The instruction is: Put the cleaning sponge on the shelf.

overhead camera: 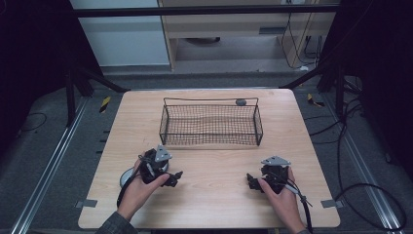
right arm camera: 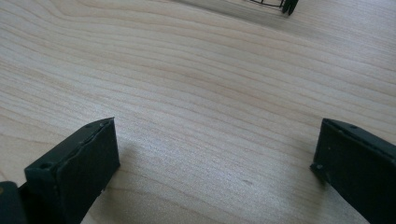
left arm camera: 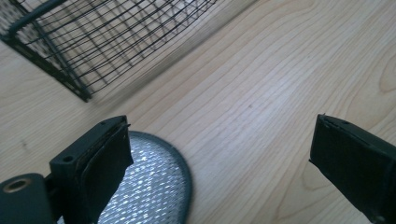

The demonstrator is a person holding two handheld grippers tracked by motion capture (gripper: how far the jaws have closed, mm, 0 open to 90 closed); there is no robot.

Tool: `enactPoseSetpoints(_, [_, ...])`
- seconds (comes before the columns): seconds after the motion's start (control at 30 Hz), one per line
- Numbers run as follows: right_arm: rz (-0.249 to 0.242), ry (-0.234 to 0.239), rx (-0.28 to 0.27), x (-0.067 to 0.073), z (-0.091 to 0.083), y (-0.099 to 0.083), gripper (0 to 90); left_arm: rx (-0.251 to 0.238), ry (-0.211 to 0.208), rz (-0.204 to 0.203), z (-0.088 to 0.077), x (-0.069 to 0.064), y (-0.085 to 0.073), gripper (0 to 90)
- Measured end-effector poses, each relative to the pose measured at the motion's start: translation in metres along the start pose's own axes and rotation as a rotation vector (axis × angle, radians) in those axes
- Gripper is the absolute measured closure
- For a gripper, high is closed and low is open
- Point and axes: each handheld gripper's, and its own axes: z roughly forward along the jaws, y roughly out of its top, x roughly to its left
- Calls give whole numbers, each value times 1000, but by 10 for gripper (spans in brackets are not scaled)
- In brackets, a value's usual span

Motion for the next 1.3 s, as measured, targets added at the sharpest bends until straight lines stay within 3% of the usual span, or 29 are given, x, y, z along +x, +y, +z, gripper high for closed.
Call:
enactPoseSetpoints(0.1, [1,0,0,0,0,0,4,-3,4,-12,-6,10,0,42])
enactPoseSetpoints(0.27, [1,0,-1,0,0,0,4,80,22,4,-19,28,-1,40])
enactPoseSetpoints(0.3, [-1,-1,0,0,0,0,4,116,24,13,-23,34,-2,41])
enactPoseSetpoints(0.63, [-9,-5,-3,-1,0,-1,4,242,9,11,-36,60,-13,43])
enactPoseSetpoints(0.77, [-10,-5,-3,-1,0,-1,4,283,9,30,-37,63,-14,43])
enactPoseSetpoints(0.9, [-10,-5,-3,0,0,-1,4,344,-18,26,-34,66,-16,37])
enactPoseSetpoints(1.3, [-6,-4,-2,0,-1,-2,4,439,-47,47,-26,74,-17,40])
